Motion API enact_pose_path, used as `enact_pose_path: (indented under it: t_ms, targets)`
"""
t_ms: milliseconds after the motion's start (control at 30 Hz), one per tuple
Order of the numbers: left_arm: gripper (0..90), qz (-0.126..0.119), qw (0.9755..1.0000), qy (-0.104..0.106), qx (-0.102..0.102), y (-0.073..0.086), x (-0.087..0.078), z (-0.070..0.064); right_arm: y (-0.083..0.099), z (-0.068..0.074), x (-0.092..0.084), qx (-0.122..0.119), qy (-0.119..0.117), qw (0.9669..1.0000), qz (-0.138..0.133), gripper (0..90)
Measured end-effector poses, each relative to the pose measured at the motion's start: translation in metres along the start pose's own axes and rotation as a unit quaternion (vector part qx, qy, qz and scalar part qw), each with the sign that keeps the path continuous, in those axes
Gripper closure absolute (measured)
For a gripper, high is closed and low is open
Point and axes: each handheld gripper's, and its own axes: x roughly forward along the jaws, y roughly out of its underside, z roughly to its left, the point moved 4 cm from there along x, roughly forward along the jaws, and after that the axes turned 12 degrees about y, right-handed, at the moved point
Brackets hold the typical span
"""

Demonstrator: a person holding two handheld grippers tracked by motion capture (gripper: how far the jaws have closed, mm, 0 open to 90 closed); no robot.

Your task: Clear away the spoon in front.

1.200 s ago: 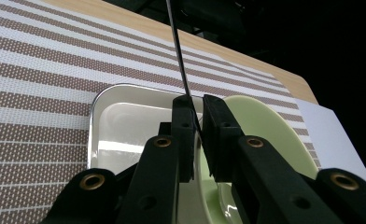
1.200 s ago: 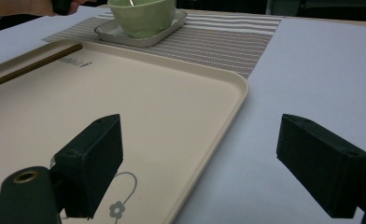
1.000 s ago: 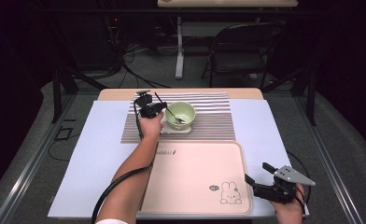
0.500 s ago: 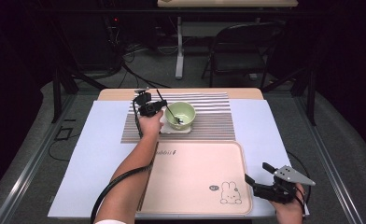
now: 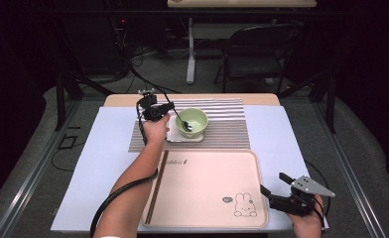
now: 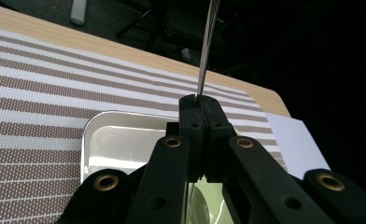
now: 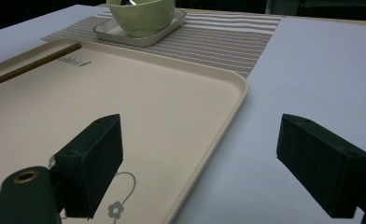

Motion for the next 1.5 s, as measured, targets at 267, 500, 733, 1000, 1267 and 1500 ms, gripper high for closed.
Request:
enact_pose_path:
  t_ms: [267, 500, 733, 1000, 1267, 1500]
  targets:
    - [89.4, -0.005, 0.9998, 0.005, 0.020, -0.011, -0.015, -0.016, -0.001, 0.000, 0.001, -0.001, -0.001, 1.0000, -0.001, 14.0]
    - [89.4, -0.005, 0.9993, 0.008, 0.036, -0.016, -0.032, -0.029, -0.002, 0.001, 0.002, -0.003, -0.002, 1.0000, -0.002, 14.0]
    - [89.4, 0.008, 0.9989, 0.015, 0.045, -0.010, -0.044, -0.034, -0.003, 0.003, 0.005, -0.006, -0.006, 1.0000, -0.001, 14.0]
    - [89.4, 0.016, 0.9986, 0.014, 0.049, -0.005, -0.056, -0.034, -0.004, 0.005, 0.009, -0.009, -0.011, 0.9999, -0.001, 14.1]
    - [89.4, 0.028, 0.9980, 0.014, 0.056, 0.009, -0.072, -0.033, -0.006, 0.008, 0.014, -0.012, -0.016, 0.9998, 0.001, 14.0]
    - [89.4, 0.045, 0.9967, 0.016, 0.066, 0.024, -0.089, -0.031, -0.006, 0.010, 0.017, -0.014, -0.018, 0.9997, 0.003, 14.1]
